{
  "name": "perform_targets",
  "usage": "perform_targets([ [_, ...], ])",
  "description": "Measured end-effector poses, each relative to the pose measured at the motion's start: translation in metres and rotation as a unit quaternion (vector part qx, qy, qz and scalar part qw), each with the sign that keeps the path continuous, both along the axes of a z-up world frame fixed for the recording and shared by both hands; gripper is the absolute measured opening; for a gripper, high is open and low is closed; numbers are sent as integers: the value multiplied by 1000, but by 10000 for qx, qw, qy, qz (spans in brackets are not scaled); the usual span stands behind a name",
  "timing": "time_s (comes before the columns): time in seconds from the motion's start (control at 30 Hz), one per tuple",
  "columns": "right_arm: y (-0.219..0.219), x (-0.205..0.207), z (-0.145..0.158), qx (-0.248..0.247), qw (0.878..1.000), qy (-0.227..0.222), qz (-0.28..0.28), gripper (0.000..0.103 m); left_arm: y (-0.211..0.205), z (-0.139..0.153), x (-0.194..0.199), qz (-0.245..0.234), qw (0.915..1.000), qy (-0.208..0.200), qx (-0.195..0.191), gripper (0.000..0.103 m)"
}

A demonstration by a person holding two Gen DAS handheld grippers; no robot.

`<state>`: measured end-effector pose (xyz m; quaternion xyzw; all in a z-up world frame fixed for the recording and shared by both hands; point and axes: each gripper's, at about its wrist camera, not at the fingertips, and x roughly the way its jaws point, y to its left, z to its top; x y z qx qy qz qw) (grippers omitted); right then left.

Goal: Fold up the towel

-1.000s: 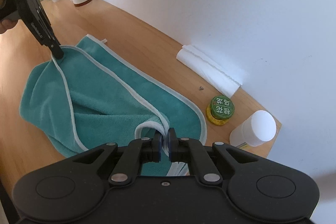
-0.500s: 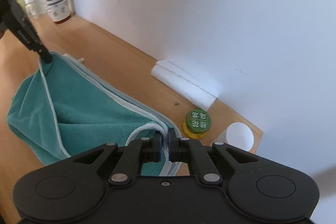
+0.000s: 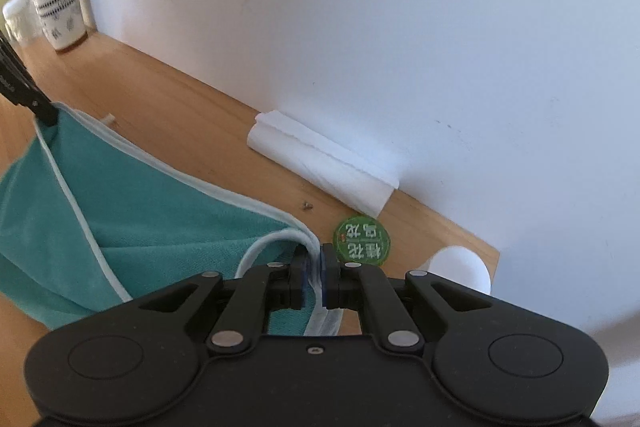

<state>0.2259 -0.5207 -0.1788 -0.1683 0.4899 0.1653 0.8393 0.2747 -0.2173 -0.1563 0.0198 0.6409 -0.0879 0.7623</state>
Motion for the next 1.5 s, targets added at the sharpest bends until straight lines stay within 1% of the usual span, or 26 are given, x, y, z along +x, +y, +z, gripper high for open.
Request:
perform_targets([
  [0.03,3,-1,-2,-137,9999,-53,53,23,1,0,0,24,10000,-5,-7,3],
  [0.07,6,-3,-2,-273,9994,-168,132,24,3,0,1,62,10000,2,-31,4],
  [0.13,7,-6,0,-315,9990,-209,256,26,6,1,3,168,9998,-11,-49,4],
  [0.2,9,-10,5,-405,9980,-257,408,29,9,6,3,158,9997,-94,-156,6],
  [0.23,9,-13,9,-476,9972,-265,511,31,9,8,3,130,9997,-133,-157,8],
  [0.27,8,-16,13,-549,9962,-271,617,33,9,10,2,63,9997,-199,-148,15],
  [0.3,8,-19,17,-622,9951,-277,723,35,8,13,1,-14,9995,-275,-138,19],
  [0.33,9,-22,17,-592,9949,-231,784,40,9,15,0,-32,9994,-310,-140,24],
  [0.37,10,-26,16,-552,9948,-179,842,42,10,15,-1,-40,9994,-326,-138,24],
  [0.47,12,-36,15,-433,9939,-24,1013,42,9,10,-3,-114,9994,-338,-39,24],
  [0.63,15,-54,12,-233,9910,234,1296,41,8,-1,-4,-59,9995,-311,10,24],
  [0.73,15,-54,-3,-96,9935,424,1055,39,6,-8,-2,-54,9996,-261,65,24],
  [0.87,0,-44,-4,421,9931,937,563,39,4,-10,-2,-134,9997,-218,40,24],
  [0.93,2,-50,-3,358,9919,1011,687,39,1,-9,-4,-238,9994,-248,83,24],
  [1.13,8,-65,-2,380,9876,1357,693,39,-4,-7,-11,-444,9988,-181,106,24],
  [1.2,12,-74,-1,374,9856,1483,726,40,-9,-7,-16,-621,9978,-68,216,24],
  [1.23,13,-77,0,428,9839,1594,685,40,-11,-7,-18,-670,9974,-69,258,24],
  [1.3,17,-85,0,402,9821,1676,766,43,-15,-6,-26,-894,9953,-148,332,24],
  [1.37,19,-93,1,379,9815,1696,802,44,-16,-6,-29,-908,9950,-186,374,24],
  [1.43,18,-99,1,369,9826,1649,774,44,-14,-4,-30,-845,9958,-232,273,24],
  [1.47,17,-99,2,394,9833,1622,725,44,-11,-1,-29,-746,9965,-293,215,26],
  [1.5,17,-99,3,407,9839,1596,696,44,-8,2,-27,-619,9971,-395,183,29],
])
